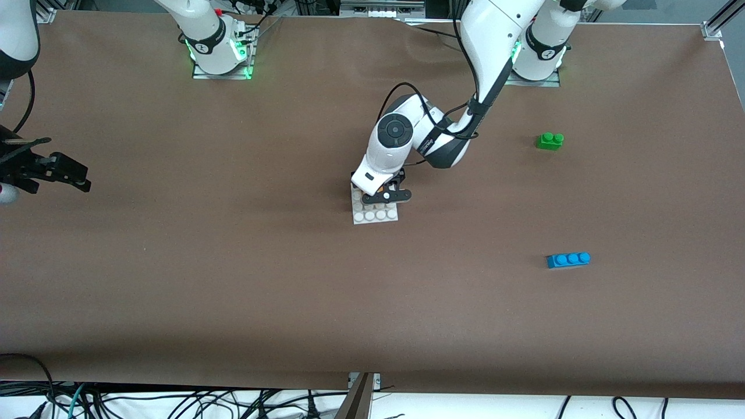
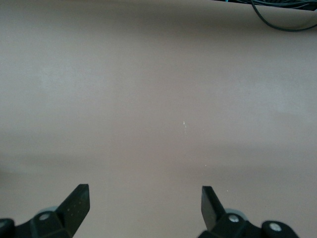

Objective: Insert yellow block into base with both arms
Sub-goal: 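Lower the yellow brick and press it onto the base plate studs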

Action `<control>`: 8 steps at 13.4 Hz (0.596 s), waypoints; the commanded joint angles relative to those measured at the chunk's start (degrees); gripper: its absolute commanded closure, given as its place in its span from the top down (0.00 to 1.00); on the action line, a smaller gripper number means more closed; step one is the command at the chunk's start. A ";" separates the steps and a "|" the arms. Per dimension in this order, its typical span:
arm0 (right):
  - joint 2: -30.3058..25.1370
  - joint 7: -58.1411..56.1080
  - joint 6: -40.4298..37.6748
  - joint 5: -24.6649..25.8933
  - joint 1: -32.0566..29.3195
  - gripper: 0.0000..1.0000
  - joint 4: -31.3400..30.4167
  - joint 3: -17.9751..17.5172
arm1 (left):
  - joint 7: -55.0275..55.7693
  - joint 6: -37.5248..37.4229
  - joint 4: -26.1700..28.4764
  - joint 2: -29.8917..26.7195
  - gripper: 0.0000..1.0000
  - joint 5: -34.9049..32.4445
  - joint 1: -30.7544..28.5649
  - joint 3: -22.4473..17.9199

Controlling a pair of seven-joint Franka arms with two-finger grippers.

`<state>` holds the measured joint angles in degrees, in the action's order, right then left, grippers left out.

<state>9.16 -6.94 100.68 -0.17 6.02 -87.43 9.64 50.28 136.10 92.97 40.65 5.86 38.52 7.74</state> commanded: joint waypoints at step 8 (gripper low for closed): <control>0.51 -0.79 -0.93 0.43 -0.48 1.00 1.56 -0.42 | 3.95 -1.01 -1.65 2.77 1.00 -0.67 0.51 -0.53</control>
<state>9.19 -6.95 100.68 -0.17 6.02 -87.36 9.64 53.19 136.11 92.30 42.72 5.86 38.62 7.74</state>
